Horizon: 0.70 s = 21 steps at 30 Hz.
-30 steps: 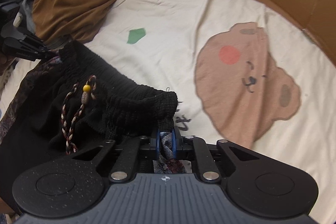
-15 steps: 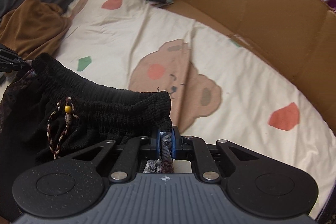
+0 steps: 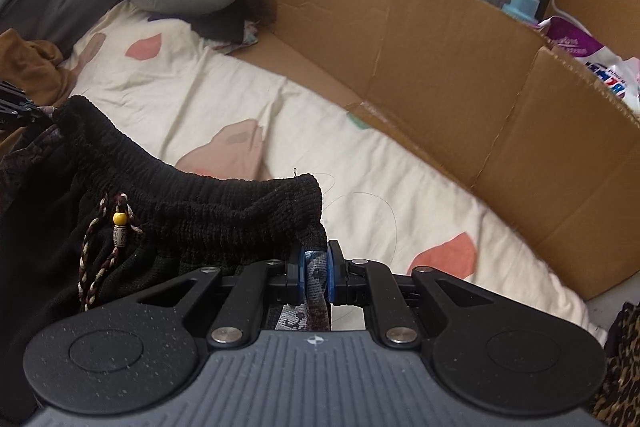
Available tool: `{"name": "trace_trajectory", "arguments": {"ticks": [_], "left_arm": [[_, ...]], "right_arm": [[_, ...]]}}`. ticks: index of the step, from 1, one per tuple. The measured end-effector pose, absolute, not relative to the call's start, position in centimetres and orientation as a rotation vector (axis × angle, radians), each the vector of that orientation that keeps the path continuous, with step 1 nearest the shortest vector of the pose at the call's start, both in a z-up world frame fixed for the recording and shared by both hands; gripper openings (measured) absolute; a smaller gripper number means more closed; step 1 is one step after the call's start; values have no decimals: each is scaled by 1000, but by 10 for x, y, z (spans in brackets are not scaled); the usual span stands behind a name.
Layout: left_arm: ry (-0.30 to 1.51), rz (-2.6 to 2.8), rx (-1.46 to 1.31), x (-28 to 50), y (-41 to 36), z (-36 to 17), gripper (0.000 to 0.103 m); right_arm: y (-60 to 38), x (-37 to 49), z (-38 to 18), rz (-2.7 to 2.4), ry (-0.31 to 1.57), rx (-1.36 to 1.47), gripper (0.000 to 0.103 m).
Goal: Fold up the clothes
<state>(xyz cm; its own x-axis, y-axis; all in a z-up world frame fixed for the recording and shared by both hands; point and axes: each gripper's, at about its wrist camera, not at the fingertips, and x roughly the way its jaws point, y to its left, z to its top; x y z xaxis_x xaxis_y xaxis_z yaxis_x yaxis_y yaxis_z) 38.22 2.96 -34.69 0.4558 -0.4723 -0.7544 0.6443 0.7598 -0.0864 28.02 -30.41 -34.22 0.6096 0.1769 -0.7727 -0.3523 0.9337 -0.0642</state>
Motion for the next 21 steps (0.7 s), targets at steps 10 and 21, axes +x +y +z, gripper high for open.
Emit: {"name": "trace_trajectory", "arguments": {"ticks": [10,21], "left_arm": [[803,-638,244,428,5,-338,2],[786,-579,272,479,-13,-338,2]], "right_arm": [[-304,324,-324,268,810,-237,8],[-291,382,-321,239,797,-287,8]]}}
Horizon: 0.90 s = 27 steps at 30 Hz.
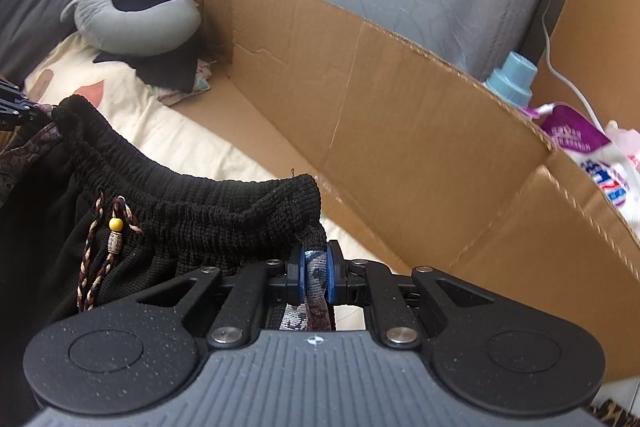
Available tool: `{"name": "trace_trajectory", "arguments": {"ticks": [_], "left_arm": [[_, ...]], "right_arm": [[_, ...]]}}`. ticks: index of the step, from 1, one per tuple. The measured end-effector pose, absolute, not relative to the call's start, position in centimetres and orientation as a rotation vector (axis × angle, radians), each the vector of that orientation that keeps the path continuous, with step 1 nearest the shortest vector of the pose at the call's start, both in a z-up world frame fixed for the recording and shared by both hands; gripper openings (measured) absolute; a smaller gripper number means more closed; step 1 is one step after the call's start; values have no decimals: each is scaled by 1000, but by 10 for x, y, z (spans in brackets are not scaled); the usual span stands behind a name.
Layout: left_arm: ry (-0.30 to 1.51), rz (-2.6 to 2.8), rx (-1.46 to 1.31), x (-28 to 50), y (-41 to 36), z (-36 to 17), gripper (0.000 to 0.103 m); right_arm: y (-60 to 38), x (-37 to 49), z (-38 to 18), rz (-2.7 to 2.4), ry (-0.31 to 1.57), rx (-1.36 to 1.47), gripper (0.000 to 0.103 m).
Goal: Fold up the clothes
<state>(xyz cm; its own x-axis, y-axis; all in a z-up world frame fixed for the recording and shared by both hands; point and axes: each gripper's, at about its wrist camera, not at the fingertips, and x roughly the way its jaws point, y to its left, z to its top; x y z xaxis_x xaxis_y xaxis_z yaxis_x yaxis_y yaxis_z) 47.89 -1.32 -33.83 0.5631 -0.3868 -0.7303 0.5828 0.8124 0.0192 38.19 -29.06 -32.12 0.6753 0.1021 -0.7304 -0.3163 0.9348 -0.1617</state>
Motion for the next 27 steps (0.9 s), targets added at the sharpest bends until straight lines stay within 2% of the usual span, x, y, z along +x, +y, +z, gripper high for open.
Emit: {"name": "trace_trajectory", "arguments": {"ticks": [15,17,18,19,20,27], "left_arm": [[893,-478,282,528,-47,-381,4],[918,-443,278,533,-48,-388,19],[924,-430,274,533,-47,-390,22],[931,-419,270,533,-46,-392,32],[932,-418,272,533,-44,-392,40],[917,-459,258,524,-32,-380,41]], "right_arm": [[-292,451,-364,153,889,-243,9],[-294,459,-373,151,928,-217,12],[-297,461,-376,147,938,-207,20],[-299,461,-377,141,943,-198,25],[-302,461,-379,135,948,-189,26],[-318,452,-377,148,943,-183,32]]}}
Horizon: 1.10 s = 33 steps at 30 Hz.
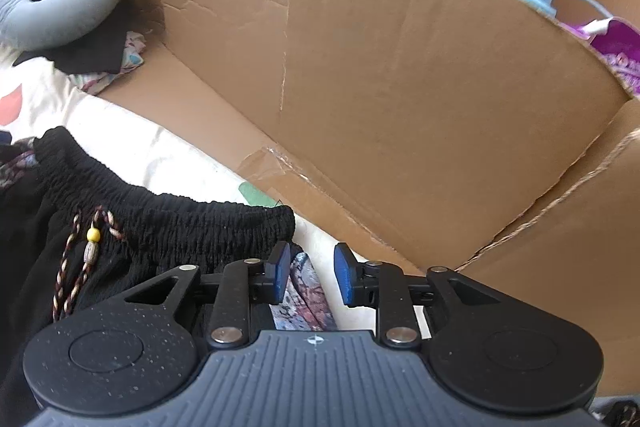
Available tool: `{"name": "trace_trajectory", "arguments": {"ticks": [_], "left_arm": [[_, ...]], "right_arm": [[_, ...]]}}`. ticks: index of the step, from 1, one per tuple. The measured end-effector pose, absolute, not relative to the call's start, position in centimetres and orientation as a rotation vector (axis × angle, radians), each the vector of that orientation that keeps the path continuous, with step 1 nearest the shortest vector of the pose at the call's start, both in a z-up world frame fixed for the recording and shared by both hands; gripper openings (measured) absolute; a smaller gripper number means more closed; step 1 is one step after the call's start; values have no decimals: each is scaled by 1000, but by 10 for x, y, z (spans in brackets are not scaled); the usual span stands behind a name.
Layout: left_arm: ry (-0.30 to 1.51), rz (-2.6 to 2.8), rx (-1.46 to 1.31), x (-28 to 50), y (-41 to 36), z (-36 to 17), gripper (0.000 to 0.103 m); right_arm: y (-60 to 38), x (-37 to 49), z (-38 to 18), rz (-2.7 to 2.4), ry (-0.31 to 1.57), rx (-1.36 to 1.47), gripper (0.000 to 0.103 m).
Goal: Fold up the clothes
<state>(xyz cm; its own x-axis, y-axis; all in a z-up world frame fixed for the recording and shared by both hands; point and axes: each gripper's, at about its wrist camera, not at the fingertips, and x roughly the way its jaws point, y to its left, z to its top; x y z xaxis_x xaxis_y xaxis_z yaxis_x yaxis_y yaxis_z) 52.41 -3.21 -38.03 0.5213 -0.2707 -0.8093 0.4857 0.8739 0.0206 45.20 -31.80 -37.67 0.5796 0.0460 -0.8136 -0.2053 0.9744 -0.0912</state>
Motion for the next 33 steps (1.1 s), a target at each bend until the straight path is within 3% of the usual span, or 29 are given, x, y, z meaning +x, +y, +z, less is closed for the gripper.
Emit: {"name": "trace_trajectory", "arguments": {"ticks": [16,33], "left_arm": [[887,-591,149,430,-38,-339,41],[1052,-677,59,298,-18,-327,38]], "right_arm": [[-338,379,-342,225,957,-148,32],[-377,233,-297,201,931,15,32]]}}
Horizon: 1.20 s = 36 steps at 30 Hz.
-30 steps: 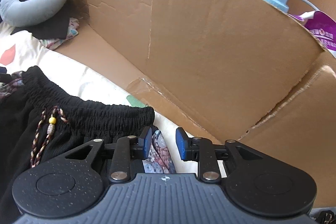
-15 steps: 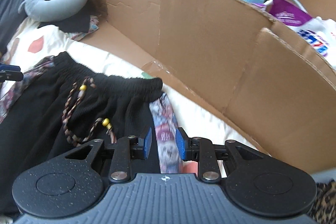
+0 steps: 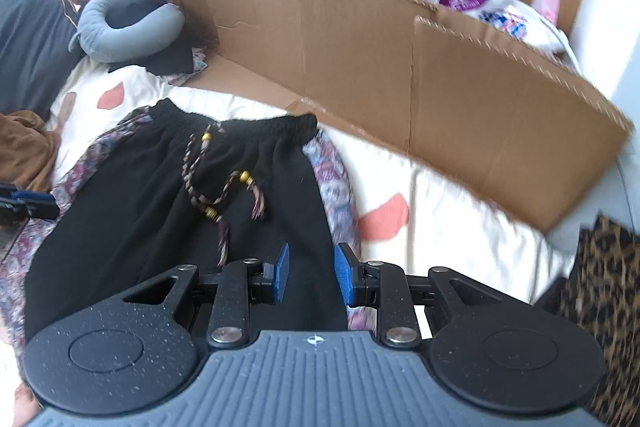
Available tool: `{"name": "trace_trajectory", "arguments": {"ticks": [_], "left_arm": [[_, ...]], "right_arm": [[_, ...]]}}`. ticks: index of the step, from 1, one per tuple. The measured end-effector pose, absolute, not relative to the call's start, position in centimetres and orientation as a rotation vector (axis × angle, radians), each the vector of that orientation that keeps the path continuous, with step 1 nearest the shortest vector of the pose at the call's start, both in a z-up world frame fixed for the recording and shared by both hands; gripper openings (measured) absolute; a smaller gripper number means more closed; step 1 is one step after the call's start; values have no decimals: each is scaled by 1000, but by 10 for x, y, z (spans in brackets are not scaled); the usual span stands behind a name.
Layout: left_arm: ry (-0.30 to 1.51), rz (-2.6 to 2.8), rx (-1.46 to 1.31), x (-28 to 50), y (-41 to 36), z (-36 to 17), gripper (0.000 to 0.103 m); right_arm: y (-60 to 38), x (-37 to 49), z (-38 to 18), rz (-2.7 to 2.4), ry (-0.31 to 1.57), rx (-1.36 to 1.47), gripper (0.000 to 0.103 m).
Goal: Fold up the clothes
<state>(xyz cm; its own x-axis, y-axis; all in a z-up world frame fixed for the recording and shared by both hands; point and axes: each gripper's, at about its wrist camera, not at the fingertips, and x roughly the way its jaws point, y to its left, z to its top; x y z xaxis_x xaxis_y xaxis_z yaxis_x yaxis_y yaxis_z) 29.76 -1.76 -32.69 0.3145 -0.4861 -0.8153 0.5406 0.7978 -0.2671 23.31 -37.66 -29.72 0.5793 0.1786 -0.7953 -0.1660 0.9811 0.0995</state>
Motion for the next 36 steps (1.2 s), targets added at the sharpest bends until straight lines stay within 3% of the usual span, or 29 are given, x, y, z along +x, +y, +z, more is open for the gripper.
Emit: {"name": "trace_trajectory", "arguments": {"ticks": [16,36], "left_arm": [[1274,-910,137,202,-46,-386,31],[1342,-1073,254,151,-91,-436,32]], "right_arm": [[-389,108,-318,68,1014,101,32],[-459,71,-374,-149,1131,106,32]]}}
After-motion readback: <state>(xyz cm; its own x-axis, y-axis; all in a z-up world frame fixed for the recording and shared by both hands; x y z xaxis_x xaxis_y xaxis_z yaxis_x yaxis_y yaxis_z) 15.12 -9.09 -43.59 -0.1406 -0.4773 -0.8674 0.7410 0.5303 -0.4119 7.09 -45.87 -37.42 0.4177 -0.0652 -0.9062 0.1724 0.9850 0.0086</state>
